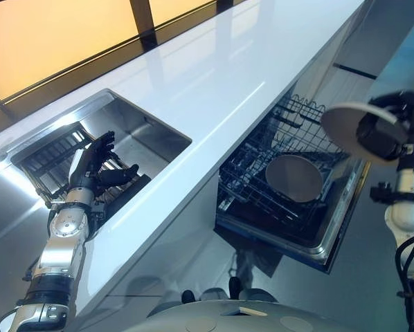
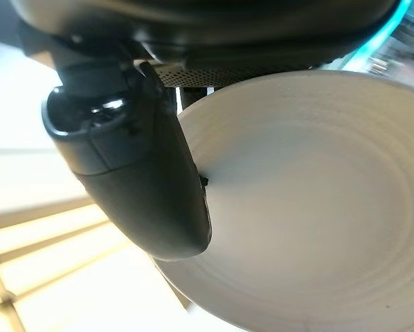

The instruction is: Pick up plates and place into dishwasher.

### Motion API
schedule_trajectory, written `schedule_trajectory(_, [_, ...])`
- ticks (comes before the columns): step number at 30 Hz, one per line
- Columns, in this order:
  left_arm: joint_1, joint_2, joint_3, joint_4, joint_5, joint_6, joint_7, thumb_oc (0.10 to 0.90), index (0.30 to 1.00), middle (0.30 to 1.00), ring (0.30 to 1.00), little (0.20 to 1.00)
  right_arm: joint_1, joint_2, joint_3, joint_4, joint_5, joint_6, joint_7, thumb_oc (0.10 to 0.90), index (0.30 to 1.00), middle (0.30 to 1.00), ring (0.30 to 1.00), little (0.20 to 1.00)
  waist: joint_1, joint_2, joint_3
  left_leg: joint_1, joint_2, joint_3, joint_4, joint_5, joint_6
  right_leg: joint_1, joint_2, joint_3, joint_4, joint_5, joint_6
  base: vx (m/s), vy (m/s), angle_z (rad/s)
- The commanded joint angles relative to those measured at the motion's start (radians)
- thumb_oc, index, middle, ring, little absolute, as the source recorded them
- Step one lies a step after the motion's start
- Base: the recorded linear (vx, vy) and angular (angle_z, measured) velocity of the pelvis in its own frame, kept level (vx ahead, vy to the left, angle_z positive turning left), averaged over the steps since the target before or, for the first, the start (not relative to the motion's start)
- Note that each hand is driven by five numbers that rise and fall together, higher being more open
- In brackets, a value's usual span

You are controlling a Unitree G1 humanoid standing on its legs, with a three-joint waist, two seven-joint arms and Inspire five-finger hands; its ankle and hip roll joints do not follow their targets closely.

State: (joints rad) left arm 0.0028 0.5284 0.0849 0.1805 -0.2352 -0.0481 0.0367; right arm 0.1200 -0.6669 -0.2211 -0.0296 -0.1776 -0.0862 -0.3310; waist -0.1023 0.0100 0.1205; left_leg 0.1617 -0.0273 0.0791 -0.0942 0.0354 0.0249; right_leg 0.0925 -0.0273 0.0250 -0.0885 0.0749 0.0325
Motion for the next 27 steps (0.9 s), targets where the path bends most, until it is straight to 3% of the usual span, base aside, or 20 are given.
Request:
schedule_trajectory(1, [-0.032, 0.015, -0.015, 0.012, -0.004, -0.109, -0.016, 0.800, 0.900, 0.900, 0.900, 0.900, -0.102, -0.015, 0.009, -0.030, 0.005, -0.068, 0.004, 0.100, 0.300, 0.300, 0.300, 0.200, -0.010, -0.021, -0.073, -0.032, -0.032, 0.019, 0.007, -0.056, -0.006, -0.019, 0.018, -0.005, 0.044, -0.028, 0.083, 0.00, 0.000, 0.00])
schedule_trajectory(13, [0.022, -0.006, 0.007, 0.009, -0.002, -0.107, 0.035, 0.800, 0.900, 0.900, 0.900, 0.900, -0.112, 0.070, 0.168, 0.092, 0.002, 0.052, 0.057, 0.100, 0.300, 0.300, 0.300, 0.200, 0.039, -0.023, -0.055, -0.034, -0.033, 0.000, 0.007, -0.047, -0.008, -0.008, 0.016, -0.054, 0.050, -0.043, 0.074, 0.00, 0.000, 0.00])
schedule_trajectory(18, [0.035, 0.002, 0.013, 0.009, -0.007, -0.102, 0.028, 0.800, 0.900, 0.900, 0.900, 0.900, -0.147, 0.079, 0.209, 0.180, -0.036, 0.098, 0.001, 0.100, 0.300, 0.300, 0.300, 0.200, 0.067, -0.022, -0.053, -0.032, -0.035, -0.019, 0.007, -0.044, -0.010, 0.001, 0.013, -0.073, 0.050, -0.047, 0.072, 0.01, -0.008, 0.05])
schedule_trajectory(23, [0.041, 0.002, 0.009, 0.011, -0.014, -0.101, 0.022, 0.800, 0.900, 0.900, 0.900, 0.900, -0.189, 0.085, 0.253, 0.305, -0.063, 0.192, -0.072, 0.100, 0.300, 0.300, 0.300, 0.200, 0.099, -0.016, -0.051, -0.033, -0.035, -0.038, 0.007, -0.039, -0.013, 0.004, 0.006, -0.097, 0.058, -0.054, 0.071, 0.03, 0.004, 0.09])
schedule_trajectory(27, [0.049, 0.005, 0.009, 0.009, -0.019, -0.100, 0.016, 0.800, 0.900, 0.900, 0.900, 0.900, -0.196, 0.089, 0.264, 0.364, -0.062, 0.212, -0.097, 0.100, 0.300, 0.300, 0.300, 0.200, 0.111, -0.014, -0.050, -0.033, -0.037, -0.046, 0.007, -0.038, -0.012, 0.007, 0.003, -0.111, 0.060, -0.056, 0.069, 0.03, 0.003, 0.13])
